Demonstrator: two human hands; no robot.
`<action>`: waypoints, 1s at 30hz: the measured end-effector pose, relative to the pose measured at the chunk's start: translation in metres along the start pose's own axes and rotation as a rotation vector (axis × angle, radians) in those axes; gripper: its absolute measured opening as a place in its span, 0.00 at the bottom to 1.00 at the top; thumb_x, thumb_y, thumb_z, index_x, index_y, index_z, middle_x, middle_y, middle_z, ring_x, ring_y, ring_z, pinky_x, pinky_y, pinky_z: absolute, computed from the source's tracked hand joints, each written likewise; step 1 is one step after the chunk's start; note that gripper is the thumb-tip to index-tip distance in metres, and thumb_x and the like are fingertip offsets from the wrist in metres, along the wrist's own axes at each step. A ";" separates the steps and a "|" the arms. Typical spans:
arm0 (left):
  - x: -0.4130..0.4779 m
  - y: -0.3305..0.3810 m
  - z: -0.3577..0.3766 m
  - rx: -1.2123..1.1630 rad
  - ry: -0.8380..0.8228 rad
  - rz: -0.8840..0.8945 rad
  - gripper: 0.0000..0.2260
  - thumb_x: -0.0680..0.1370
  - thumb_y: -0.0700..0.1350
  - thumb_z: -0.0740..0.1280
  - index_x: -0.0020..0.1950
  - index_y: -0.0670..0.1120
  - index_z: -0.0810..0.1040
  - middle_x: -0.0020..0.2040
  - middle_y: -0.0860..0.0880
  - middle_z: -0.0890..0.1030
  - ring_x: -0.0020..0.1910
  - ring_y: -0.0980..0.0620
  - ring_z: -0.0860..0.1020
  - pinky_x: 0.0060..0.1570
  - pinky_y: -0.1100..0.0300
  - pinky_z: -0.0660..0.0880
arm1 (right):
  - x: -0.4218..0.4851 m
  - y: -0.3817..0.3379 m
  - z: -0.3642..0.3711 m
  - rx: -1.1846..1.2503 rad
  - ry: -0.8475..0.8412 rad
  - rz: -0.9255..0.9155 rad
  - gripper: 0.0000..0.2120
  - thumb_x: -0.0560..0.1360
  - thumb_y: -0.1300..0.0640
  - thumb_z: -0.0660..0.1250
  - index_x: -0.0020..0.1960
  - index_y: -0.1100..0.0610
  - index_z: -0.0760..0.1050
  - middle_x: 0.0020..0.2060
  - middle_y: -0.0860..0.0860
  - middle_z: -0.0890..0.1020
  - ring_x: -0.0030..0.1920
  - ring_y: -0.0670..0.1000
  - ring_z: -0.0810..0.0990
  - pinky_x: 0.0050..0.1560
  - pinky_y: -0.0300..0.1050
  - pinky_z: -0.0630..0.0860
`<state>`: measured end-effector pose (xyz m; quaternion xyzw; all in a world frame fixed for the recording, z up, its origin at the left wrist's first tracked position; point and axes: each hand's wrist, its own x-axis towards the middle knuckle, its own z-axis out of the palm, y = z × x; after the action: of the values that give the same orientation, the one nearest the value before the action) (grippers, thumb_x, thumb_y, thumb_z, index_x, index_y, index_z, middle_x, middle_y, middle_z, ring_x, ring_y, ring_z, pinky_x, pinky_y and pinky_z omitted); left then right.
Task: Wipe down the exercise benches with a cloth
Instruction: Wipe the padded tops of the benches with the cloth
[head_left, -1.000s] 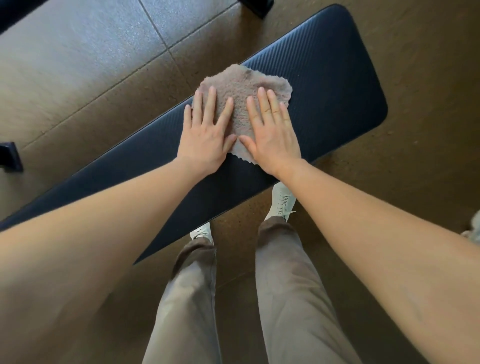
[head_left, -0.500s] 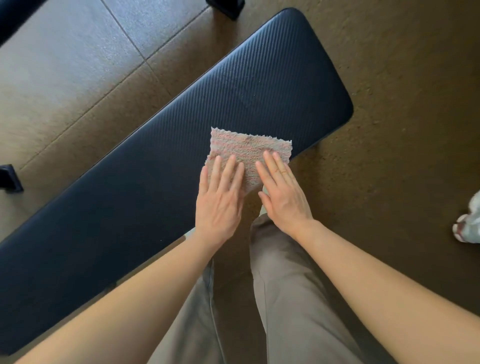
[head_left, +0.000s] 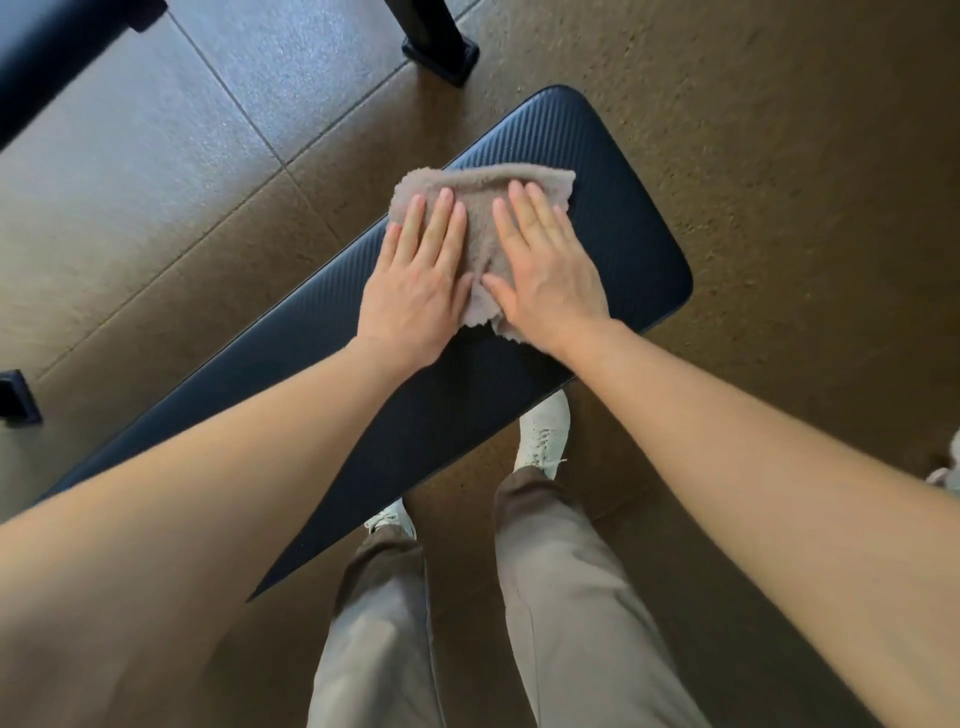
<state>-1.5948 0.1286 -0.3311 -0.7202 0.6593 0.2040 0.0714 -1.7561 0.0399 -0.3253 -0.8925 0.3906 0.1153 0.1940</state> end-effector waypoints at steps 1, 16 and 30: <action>0.010 -0.001 -0.003 -0.001 0.002 -0.007 0.30 0.87 0.56 0.47 0.84 0.41 0.46 0.84 0.41 0.48 0.83 0.39 0.46 0.81 0.41 0.50 | 0.013 0.008 -0.007 -0.028 -0.002 -0.029 0.38 0.83 0.42 0.58 0.83 0.61 0.47 0.83 0.59 0.49 0.83 0.56 0.46 0.82 0.52 0.42; 0.023 0.029 -0.004 0.024 -0.027 0.028 0.31 0.86 0.57 0.47 0.84 0.43 0.43 0.84 0.40 0.45 0.82 0.35 0.44 0.80 0.38 0.47 | -0.008 0.050 -0.017 -0.013 -0.008 -0.054 0.40 0.82 0.42 0.63 0.83 0.59 0.50 0.83 0.58 0.51 0.83 0.56 0.48 0.81 0.51 0.45; -0.045 0.115 0.030 0.041 -0.155 0.228 0.29 0.87 0.57 0.47 0.85 0.48 0.43 0.84 0.44 0.44 0.83 0.38 0.41 0.80 0.39 0.47 | -0.139 0.047 0.025 0.252 -0.076 0.365 0.33 0.85 0.49 0.55 0.82 0.57 0.42 0.82 0.54 0.44 0.82 0.51 0.40 0.81 0.47 0.41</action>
<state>-1.7157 0.1669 -0.3220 -0.6211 0.7333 0.2524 0.1132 -1.8850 0.1127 -0.3096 -0.7707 0.5492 0.1322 0.2947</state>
